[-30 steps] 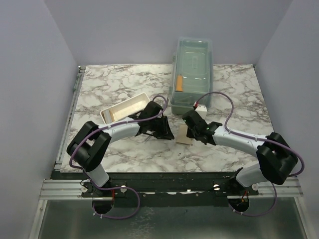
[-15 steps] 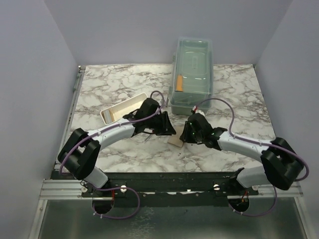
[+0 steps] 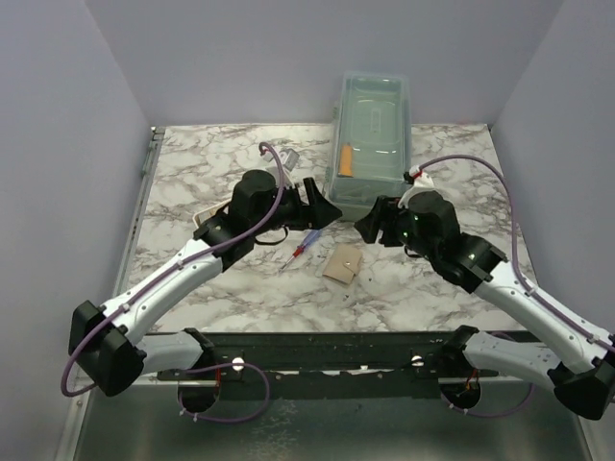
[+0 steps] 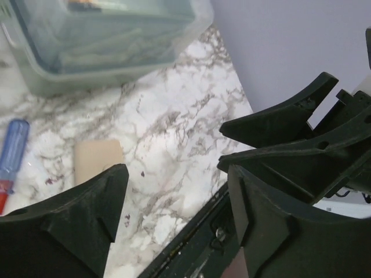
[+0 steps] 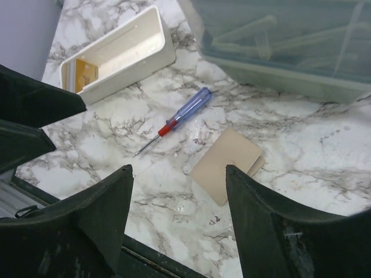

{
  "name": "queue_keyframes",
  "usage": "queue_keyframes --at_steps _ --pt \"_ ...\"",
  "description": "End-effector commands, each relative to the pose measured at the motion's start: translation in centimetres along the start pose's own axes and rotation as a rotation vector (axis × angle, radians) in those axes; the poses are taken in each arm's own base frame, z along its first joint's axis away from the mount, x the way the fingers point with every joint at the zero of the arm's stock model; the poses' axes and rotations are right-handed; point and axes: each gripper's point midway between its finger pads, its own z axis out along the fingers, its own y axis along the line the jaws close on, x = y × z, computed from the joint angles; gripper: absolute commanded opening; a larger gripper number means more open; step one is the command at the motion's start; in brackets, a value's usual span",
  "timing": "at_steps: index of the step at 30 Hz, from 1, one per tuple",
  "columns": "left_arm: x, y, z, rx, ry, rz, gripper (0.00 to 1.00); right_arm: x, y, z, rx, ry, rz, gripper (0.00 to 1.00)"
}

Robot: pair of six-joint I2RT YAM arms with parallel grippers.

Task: Put the credit cards into the card holder
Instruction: Reset both arms

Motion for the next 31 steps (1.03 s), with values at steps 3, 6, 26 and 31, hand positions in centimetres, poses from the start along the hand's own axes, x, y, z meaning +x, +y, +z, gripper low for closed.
queue_keyframes --at_steps 3,6,26,31 --pt "-7.6 -3.9 -4.6 0.009 -0.276 0.179 0.88 -6.2 0.2 -5.7 0.034 -0.132 -0.122 0.74" --pt "-11.3 -6.6 -8.2 0.024 -0.418 0.264 0.96 -10.4 1.8 -9.4 -0.023 -0.256 -0.164 0.83" --pt "-21.0 -14.2 -25.1 -0.001 -0.939 0.522 0.99 -23.2 6.3 -24.1 -0.212 -0.787 -0.272 1.00" --pt "-20.8 -14.2 -24.9 0.004 -0.931 0.527 0.99 -22.4 7.0 -24.7 -0.277 -0.791 -0.286 1.00"
